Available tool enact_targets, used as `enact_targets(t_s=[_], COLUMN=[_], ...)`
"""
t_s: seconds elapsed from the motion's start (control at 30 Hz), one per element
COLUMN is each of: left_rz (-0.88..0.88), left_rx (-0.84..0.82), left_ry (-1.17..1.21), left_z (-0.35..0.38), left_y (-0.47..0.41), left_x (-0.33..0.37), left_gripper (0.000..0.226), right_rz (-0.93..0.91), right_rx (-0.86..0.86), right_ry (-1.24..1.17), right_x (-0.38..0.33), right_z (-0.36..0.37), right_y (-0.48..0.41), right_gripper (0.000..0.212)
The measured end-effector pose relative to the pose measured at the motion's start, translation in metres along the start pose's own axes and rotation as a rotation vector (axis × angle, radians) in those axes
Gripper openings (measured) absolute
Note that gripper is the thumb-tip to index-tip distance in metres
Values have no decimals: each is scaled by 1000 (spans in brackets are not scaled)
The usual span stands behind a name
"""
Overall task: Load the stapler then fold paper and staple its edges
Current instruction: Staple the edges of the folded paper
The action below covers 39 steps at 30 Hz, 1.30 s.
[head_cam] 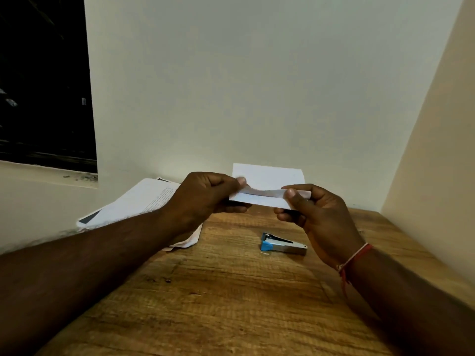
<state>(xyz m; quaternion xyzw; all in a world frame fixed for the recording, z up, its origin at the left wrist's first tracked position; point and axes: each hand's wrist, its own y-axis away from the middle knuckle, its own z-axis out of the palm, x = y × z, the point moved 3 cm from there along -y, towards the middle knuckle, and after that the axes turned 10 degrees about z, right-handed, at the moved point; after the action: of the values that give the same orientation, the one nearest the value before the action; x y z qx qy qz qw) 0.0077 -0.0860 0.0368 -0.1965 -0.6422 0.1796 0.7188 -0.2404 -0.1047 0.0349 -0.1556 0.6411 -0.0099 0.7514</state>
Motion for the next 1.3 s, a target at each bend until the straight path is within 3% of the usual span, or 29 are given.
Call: enact_targets(t_s=[0.07,0.13,0.27,0.47,0.6,0.73,0.9,1.0,1.07,1.13,1.23,1.3], left_rz=[-18,25,61,46,55,90,-15,-69,-62,-29,-32,-102], left_rx=[5,4,-57,-156,-123,-30,-169,-218,-134,32,248,296], left_ry=[36,-25,-175,-237,-225,-251,-445,-511,-499,-483,-544,-627], left_z=[-1,-3,-3,1,-2,-7,-9,-8,-15,-33,-77,-109], left_y=[-1,1,5,7,6,-1,1,4,-2,-14,-31,-38], left_x=[0,2,4,9,12,15,11,9,12,20,31,29], left_gripper=[38,23,23,32,52,76,35,25,20,26,48,65], right_rz=[5,25,8,-55,-56,-30,-70,-48,-44,-42,33,124], right_rx=[-19,-29,14,109,160,201,42,-8,19,58,-1,-90], right_ry=[-7,-49,20,93,86,216,437,319,256,338,722,936], right_x=[0,1,2,-2,-2,-1,5,9,7,5,10,18], right_z=[-1,0,0,-4,-11,-14,-2,4,2,-4,-8,-7], right_y=[-2,-2,-1,1,-4,-7,-2,-1,-2,-5,-4,0], right_gripper=[32,35,20,45,58,56,38,43,45,43,41,49])
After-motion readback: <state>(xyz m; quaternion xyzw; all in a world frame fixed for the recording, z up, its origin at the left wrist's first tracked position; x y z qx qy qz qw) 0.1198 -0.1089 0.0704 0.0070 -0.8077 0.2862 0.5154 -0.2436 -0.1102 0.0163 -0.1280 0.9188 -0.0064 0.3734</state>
